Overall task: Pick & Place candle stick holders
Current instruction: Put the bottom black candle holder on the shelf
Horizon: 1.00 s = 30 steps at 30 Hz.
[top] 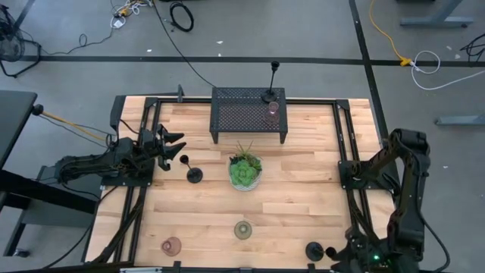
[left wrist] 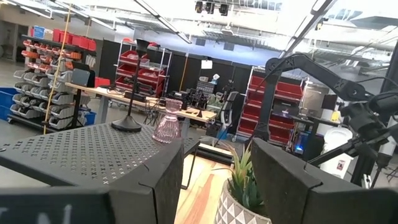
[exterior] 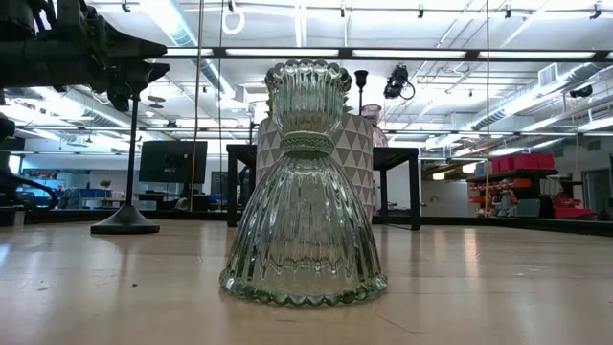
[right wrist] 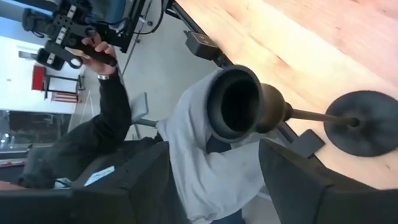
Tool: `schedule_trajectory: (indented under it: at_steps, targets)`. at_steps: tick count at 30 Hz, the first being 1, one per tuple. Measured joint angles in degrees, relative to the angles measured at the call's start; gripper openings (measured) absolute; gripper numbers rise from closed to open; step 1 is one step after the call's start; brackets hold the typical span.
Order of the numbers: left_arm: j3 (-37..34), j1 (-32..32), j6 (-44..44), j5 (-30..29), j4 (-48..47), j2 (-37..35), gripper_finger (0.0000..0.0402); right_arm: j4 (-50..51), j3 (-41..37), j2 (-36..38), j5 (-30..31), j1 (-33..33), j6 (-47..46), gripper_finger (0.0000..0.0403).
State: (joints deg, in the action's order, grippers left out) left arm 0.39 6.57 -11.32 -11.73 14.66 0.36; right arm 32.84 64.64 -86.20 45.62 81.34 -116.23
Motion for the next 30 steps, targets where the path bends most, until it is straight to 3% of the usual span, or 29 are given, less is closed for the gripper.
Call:
schedule_trajectory:
  at_steps: [12, 30]
  targets:
    - [0.0, 0.0, 0.0, 0.0, 0.0, 0.0, 0.019, -6.9, 0.0, -1.6, 1.1, -0.4, 5.6, 0.0171]
    - [0.0, 0.0, 0.1, 0.0, 0.0, 0.0, 0.019, -3.5, 0.0, -1.5, -3.2, -0.4, 3.8, 0.0164]
